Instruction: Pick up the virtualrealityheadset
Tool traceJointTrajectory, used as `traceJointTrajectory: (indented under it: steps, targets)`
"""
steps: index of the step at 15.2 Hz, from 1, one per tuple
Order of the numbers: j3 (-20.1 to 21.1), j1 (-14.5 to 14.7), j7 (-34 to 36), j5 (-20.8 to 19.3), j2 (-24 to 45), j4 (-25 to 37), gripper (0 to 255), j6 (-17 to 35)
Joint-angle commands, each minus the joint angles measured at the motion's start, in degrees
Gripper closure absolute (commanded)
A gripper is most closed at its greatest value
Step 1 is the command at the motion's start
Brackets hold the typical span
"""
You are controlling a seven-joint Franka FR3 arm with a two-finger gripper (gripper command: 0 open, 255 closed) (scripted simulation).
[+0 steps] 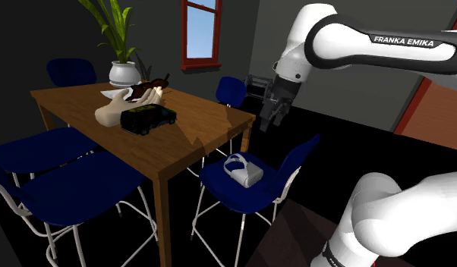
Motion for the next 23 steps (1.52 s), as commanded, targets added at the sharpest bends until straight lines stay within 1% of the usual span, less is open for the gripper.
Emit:
traceJointTrajectory:
  steps: [1,7,12,18,23]
  targets:
    - [0.0,0.0,0.0,0.0,0.0,0.0,0,0.0]
    - [-2.4,-1.2,-2.2,-2.0,7.5,-3.8,0,11.1]
    - [-4.5,-2.1,-4.0,-3.3,15.8,-4.9,0,20.3]
    - [-7.0,-2.8,-6.3,-3.7,27.4,-3.5,0,30.6]
    - [-9.0,-3.3,-8.7,-2.6,38.2,-0.3,0,38.0]
